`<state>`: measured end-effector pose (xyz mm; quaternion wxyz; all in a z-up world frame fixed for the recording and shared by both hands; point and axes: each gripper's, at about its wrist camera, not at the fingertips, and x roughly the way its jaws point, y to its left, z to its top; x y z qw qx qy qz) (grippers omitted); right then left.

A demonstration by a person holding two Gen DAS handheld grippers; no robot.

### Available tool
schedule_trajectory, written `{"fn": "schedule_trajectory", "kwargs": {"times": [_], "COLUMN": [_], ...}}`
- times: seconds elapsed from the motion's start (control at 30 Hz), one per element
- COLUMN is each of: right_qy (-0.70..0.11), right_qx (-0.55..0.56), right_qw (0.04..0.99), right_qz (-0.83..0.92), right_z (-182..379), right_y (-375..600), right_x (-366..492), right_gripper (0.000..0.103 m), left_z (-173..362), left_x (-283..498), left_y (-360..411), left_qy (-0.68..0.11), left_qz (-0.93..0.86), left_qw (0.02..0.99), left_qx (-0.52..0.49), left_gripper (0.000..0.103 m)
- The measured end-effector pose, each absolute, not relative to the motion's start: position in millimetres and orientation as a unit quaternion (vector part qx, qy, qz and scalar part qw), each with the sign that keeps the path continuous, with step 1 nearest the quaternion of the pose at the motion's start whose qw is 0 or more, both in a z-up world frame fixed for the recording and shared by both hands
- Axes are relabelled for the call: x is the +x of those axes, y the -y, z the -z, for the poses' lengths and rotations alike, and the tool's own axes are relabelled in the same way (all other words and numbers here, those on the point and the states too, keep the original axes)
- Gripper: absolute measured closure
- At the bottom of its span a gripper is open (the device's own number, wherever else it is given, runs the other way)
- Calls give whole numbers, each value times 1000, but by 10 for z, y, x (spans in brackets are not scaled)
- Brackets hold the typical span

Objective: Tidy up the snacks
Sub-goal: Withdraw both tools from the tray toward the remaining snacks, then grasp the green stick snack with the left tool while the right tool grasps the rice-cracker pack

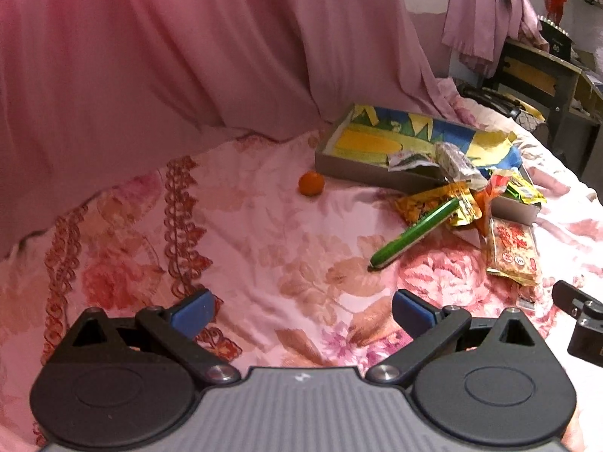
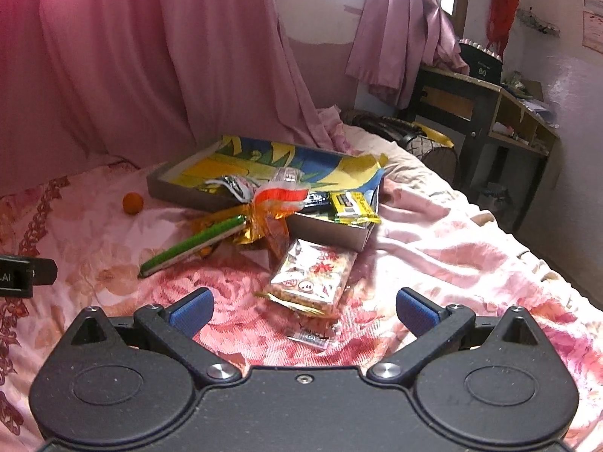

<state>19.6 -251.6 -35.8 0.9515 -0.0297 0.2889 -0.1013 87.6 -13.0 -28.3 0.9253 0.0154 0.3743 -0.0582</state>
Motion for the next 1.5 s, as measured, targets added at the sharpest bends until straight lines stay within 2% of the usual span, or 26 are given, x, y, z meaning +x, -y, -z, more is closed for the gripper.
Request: {"fn": "schedule_trajectory", "kwargs": {"times": [0.17,0.4,0.67,0.83,0.97,1.5], "right_qy": [-311,-334,-361,-400,-420,-417], "right_qx": [-26,-6,41,71,55,98], "right_qw": [945,937,925,909,900,896], "right_qz": [99,106,110,97,100,118], "right_z": [405,445,482,568,651,1042], "right_y": [2537,2614,2775,2939,3021,3122], "right_x": [279,359,485,732,1016,1695], "right_gripper": [1,1,1,1,1,1], "left_z": [409,467,471,504,548,907], "left_x": [1047,1249,1526,1628,1718,2139], "left_y": [236,386,443,432,434,863], "left_qy": [-414,-432,-398,-411,-407,-379], "left_qz": [97,134,157,184,193,236], "left_qw": [904,890,900,891,892,887], "left_qx": [25,63,85,49,34,119], "left_gripper": [0,0,0,0,0,1]}}
